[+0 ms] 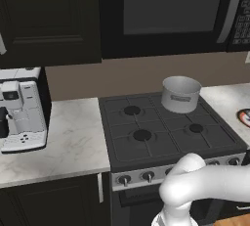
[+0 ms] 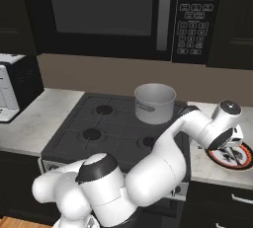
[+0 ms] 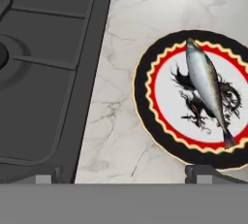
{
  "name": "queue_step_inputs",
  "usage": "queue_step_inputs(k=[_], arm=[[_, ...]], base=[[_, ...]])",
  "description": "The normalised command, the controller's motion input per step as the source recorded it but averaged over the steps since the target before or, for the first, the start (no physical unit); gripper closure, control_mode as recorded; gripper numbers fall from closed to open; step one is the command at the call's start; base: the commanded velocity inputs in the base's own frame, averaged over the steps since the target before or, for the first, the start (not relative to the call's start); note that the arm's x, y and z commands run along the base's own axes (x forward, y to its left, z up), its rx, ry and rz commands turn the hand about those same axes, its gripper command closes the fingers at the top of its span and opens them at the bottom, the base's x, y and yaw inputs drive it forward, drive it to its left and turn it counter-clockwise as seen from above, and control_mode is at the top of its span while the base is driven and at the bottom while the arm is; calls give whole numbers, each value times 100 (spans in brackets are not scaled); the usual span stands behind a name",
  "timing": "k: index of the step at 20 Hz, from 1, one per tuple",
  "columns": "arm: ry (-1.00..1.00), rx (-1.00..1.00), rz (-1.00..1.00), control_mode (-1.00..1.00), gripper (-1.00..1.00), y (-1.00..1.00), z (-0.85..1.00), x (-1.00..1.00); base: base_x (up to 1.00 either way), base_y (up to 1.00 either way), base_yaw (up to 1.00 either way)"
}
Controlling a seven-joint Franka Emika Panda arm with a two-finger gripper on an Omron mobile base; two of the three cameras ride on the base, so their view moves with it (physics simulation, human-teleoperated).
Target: Retrieve the frozen meat and place it in the pot on a burner. Then turn the burner on.
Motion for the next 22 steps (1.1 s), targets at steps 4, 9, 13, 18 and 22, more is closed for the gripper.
queue_step_inputs(k=[4, 9, 13, 18, 22], arm=[[0, 0, 2, -100, -100, -13, -14, 21], [0, 0, 3, -100, -100, -3, -17, 25], [0, 0, 4, -100, -100, -2, -16, 25], [0, 0, 1, -100, -100, -30, -12, 13], [0, 0, 0, -100, -100, -44, -9, 14]], base=[[0, 0, 0], [0, 0, 0], [0, 0, 0], [0, 0, 0], [0, 0, 0]])
